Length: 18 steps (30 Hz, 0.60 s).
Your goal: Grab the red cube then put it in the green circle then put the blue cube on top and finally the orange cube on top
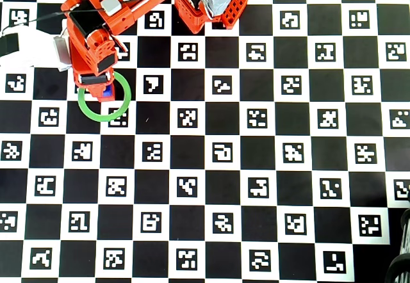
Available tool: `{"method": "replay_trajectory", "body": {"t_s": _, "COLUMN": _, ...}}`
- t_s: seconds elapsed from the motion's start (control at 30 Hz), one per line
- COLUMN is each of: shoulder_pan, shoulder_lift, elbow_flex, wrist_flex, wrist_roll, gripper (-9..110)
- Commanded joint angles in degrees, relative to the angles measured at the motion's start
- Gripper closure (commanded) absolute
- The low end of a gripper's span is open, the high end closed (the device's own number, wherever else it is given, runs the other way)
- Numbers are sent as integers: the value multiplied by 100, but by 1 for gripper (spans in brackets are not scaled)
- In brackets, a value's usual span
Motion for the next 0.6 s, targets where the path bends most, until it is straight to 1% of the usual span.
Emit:
{"method": "replay_trajectory", "body": {"t_s": 0.0, "shoulder_pan": 26, "shoulder_lift": 615, "elbow_flex": -26, "wrist_flex": 18, "wrist_roll": -35, "gripper": 97}}
{"method": "replay_trajectory", "body": {"t_s": 0.57, "shoulder_pan": -44, "shoulder_lift": 615, "elbow_flex": 246, "wrist_flex": -237, "wrist_roll": 281, "gripper": 98}}
